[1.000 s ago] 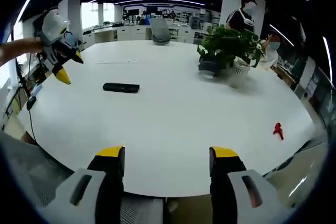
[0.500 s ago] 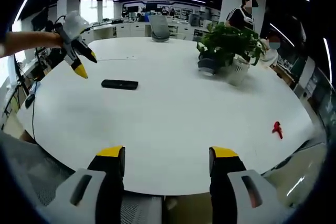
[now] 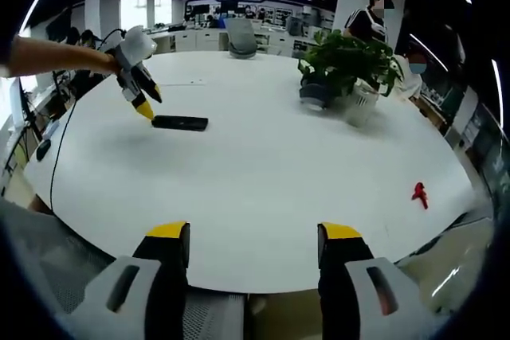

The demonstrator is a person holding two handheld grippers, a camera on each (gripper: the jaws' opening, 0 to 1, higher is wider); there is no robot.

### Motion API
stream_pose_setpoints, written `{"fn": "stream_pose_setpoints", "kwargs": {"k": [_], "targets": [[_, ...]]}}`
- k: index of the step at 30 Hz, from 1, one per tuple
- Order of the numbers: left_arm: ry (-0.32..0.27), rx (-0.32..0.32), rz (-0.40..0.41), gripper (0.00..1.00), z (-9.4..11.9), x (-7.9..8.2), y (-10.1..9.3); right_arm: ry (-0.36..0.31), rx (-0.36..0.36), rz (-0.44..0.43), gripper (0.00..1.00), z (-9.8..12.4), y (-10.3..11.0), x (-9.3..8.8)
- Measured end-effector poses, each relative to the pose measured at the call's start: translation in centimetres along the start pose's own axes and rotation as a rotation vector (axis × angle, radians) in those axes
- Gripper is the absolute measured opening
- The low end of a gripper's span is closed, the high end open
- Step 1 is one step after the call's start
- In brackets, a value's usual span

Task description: Press the specified remote control buttons in sequence, fully releasing each button before pressing the next.

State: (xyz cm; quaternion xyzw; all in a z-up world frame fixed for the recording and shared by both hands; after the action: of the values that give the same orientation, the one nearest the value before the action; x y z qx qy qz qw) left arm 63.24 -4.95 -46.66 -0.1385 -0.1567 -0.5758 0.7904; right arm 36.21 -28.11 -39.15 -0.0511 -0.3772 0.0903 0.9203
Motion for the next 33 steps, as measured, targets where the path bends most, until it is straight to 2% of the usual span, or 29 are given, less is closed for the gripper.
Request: {"fn": "stream_pose_setpoints", "kwargs": {"k": [5,13,18,22,24,27,33], "targets": [[0.023,-0.006,0.006,0.36,-1.2,-0.2,0.2,0.007,-0.001,0.001,0.67,-0.1,-0.1,-0.1],[0.062,-0.026,0.027,0.32,-2.7,-0.6,0.7,0.016,0.003,0.008,0.67,-0.2,0.0,-0.1],[0.082,-0.036,0.056,0.27,-3.0,-0.9,0.7,0.019,0.007,0.011,0.66,-0.2,0.0,-0.2],[0.073,-0.043,0.057,0.27,-2.9,-0.8,0.8,0.022,0.011,0.013,0.66,-0.3,0.1,-0.2],[0.069,-0.039,0.040,0.27,-3.0,-0.8,0.8,0.021,0.013,0.016,0.66,-0.3,0.2,-0.2],[0.081,-0.012,-0.054,0.26,-3.1,-0.9,0.7,0.021,0.017,0.019,0.66,-0.3,0.2,-0.2],[0.072,-0.007,-0.065,0.24,-3.0,-1.0,0.4,0.022,0.020,0.028,0.65,-0.3,0.4,-0.2]]}}
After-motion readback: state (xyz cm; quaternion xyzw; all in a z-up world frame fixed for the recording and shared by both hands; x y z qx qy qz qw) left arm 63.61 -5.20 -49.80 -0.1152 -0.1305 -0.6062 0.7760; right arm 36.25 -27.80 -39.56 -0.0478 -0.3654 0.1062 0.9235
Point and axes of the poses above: the point that each gripper's makers call its tool centre point, and the gripper's own axes: z roughly backward along the fingers, y roughly to its left, x roughly out of its top, the point moved 2 cm from there along z, roughly backward along the fingers, and after that the axes turned 5 degrees about z, right-handed, at the moved point
